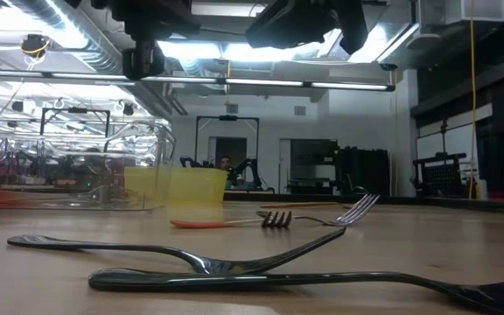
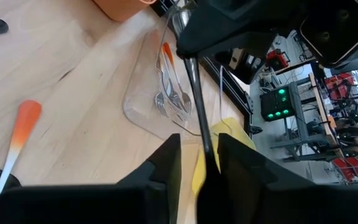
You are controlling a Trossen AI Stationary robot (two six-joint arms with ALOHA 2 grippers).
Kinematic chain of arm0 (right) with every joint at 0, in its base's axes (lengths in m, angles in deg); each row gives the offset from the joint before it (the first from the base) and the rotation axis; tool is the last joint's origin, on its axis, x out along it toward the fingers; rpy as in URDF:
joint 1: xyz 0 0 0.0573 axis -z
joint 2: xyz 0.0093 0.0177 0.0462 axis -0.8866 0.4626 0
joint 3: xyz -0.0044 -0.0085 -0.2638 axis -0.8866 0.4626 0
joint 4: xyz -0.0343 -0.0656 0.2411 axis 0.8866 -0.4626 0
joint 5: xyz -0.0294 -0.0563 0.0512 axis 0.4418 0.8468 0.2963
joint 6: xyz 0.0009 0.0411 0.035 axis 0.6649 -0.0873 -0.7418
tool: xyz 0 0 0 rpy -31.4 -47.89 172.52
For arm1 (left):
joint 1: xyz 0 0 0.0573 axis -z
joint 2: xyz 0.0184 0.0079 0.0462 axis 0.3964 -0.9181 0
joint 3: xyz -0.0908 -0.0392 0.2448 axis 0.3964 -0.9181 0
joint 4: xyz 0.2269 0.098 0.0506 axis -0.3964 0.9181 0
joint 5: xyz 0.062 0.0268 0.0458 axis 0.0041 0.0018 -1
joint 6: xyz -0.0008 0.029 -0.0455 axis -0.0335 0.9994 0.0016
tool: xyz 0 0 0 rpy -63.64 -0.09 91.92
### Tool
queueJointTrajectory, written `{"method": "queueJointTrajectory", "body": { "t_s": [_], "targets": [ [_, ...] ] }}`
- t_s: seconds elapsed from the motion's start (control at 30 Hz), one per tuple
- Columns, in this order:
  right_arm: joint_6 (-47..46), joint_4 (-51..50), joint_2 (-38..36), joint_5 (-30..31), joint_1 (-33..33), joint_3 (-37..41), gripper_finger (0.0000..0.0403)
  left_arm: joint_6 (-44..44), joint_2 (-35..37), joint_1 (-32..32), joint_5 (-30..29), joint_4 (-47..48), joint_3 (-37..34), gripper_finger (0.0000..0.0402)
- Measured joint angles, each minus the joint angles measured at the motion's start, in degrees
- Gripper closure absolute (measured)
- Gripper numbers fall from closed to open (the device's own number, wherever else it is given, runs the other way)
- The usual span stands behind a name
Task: Sort silverware by color (type)
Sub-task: Put the black fork into the orange bin
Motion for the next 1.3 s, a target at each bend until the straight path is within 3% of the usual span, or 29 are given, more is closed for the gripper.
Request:
{"method": "queueJointTrajectory", "body": {
  "t_s": [0.3, 0.57, 0.73, 0.97, 1.3],
  "targets": [
    [-0.13, -0.88, -0.65, 2.15, -2.84, 0.00, 0.0306, 1.31, 0.02, -0.02, -7.45, 7.45, 0.07, 0.0401],
    [-0.01, -3.88, -2.24, 8.57, -5.84, 0.00, 0.0306, -2.48, 1.99, 1.69, -3.43, 13.50, 0.07, 0.0401],
    [-0.15, -6.61, -2.36, 8.49, -5.64, 0.00, 0.0306, -10.39, 5.77, 5.71, -0.31, 17.84, 0.09, 0.0401],
    [-0.26, -9.54, -2.36, 7.81, -5.64, 0.01, 0.0306, -26.69, 12.45, 15.86, -0.20, 26.38, 0.04, 0.0401],
    [-0.26, -10.95, -2.36, 7.31, -5.64, 0.02, 0.0306, -44.71, 15.45, 29.81, 7.03, 27.70, 0.00, 0.0401]
  ]
}}
